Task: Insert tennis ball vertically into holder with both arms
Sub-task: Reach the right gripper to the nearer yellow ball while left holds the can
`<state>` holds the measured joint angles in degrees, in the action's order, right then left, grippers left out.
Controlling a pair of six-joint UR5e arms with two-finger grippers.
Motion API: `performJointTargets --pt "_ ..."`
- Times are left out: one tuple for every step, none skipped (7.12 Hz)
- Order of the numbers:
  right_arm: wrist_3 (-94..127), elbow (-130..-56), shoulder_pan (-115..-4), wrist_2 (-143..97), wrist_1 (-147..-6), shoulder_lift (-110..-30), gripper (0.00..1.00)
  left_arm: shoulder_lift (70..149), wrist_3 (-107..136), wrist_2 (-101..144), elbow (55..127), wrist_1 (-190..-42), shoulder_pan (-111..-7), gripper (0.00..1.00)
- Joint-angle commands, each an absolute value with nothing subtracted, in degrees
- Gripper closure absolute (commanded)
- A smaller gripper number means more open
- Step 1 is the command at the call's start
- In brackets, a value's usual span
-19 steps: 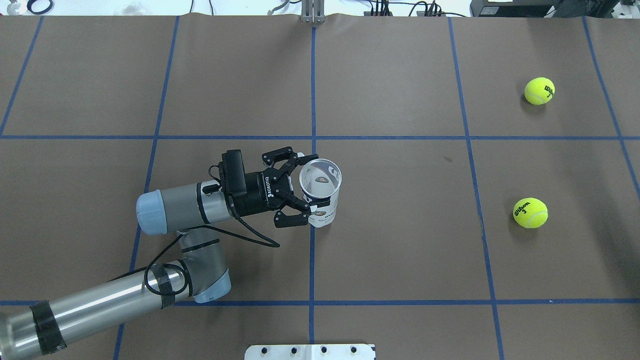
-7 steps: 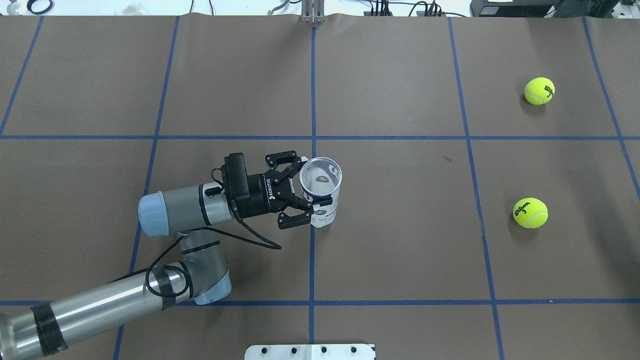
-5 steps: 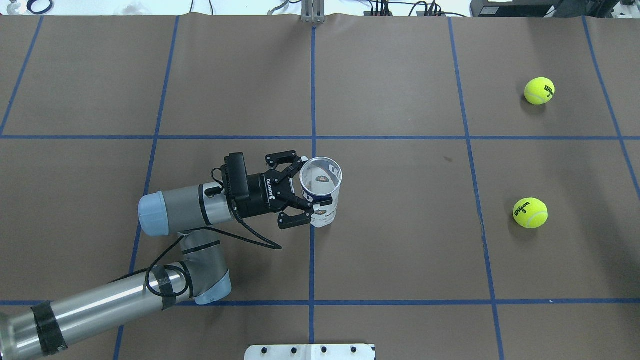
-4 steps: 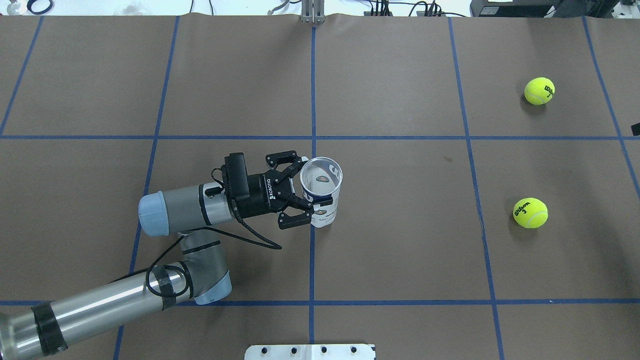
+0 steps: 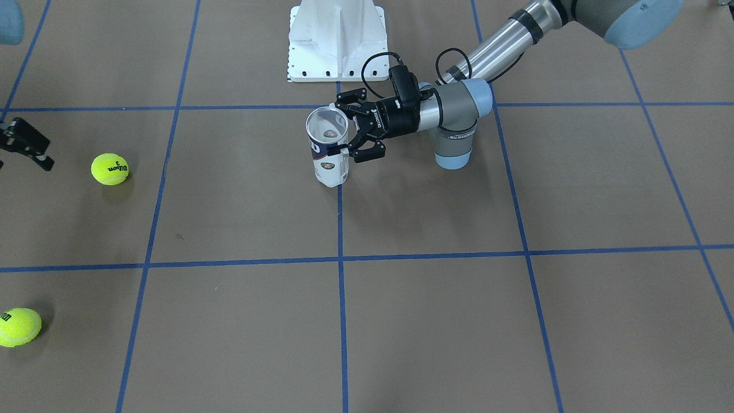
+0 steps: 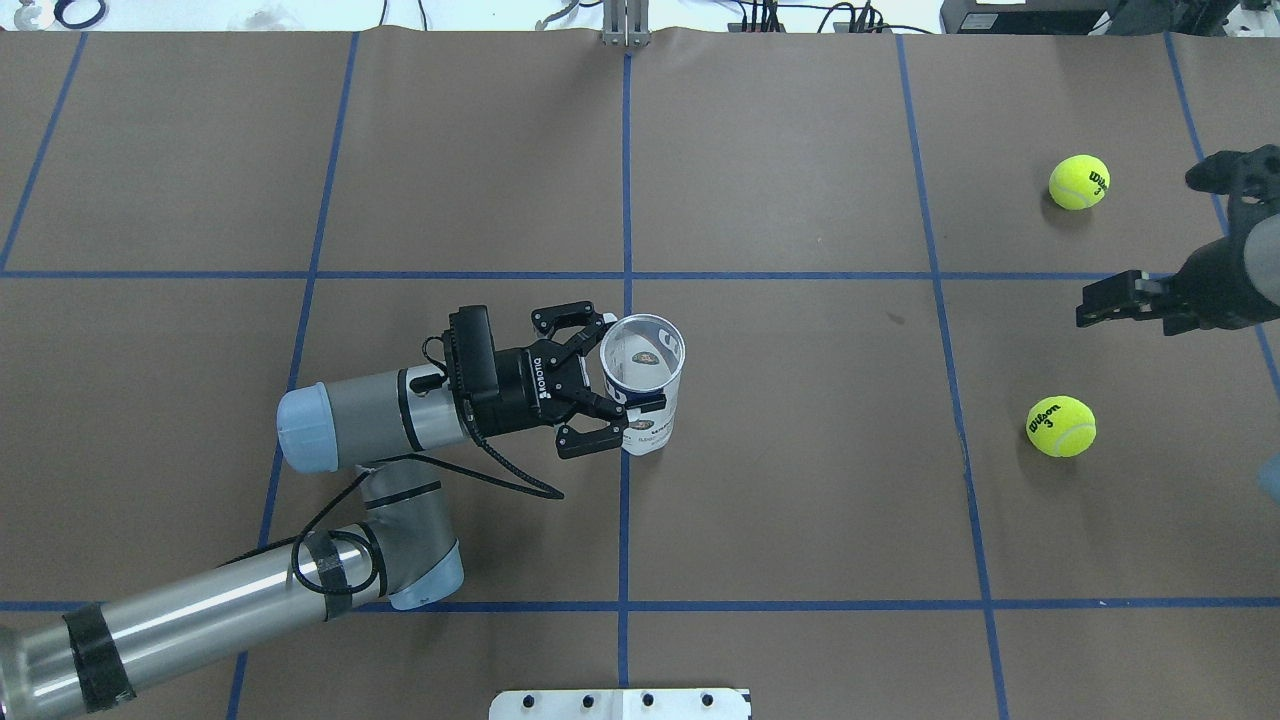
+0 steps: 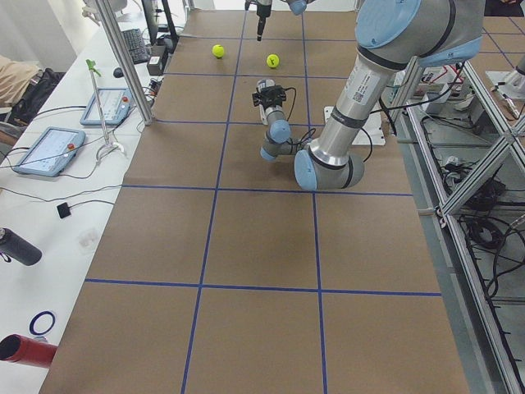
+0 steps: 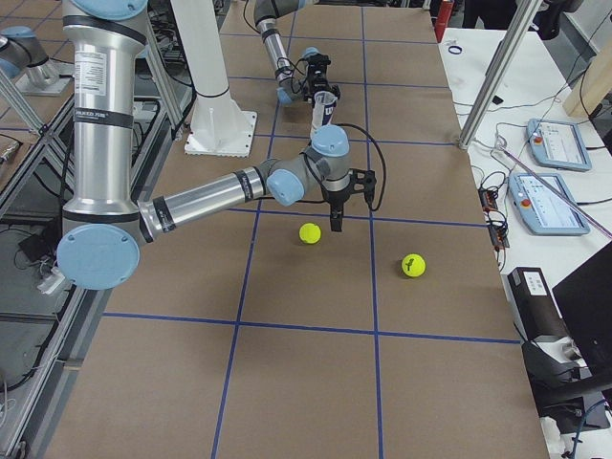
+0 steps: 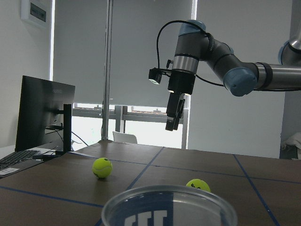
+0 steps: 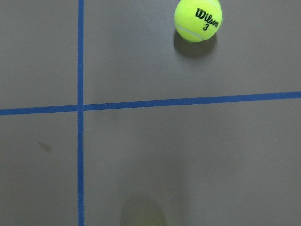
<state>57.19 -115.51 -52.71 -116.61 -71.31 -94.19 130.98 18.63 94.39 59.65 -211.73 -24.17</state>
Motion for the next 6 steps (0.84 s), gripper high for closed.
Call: performJointTargets --pt "66.5 -115.9 -40.4 -103.8 -67.5 -94.8 0.01 131.0 18.6 94.3 59.8 -211.7 -24.2 0.17" --pt "65.8 -116.0 -39.9 -103.2 -67.3 -96.2 0.01 131.0 18.6 94.3 59.8 -211.7 -24.2 0.17" --pt "64.1 -116.0 -40.0 -103.1 -66.6 -97.7 0.01 131.0 18.6 94.3 59.8 -211.7 -24.2 0.17" --pt "59.9 -115.8 -40.0 -103.1 -64.7 -99.6 0.01 131.0 18.6 94.3 59.8 -211.7 -24.2 0.17" --pt "59.5 -114.1 -40.0 -103.2 -59.2 -101.8 0.01 131.0 18.6 94.3 59.7 -211.7 -24.1 0.17" --pt "59.7 -111.6 -39.9 -103.3 -55.2 -102.1 0.01 131.0 18.6 94.3 59.6 -211.7 -24.2 0.17"
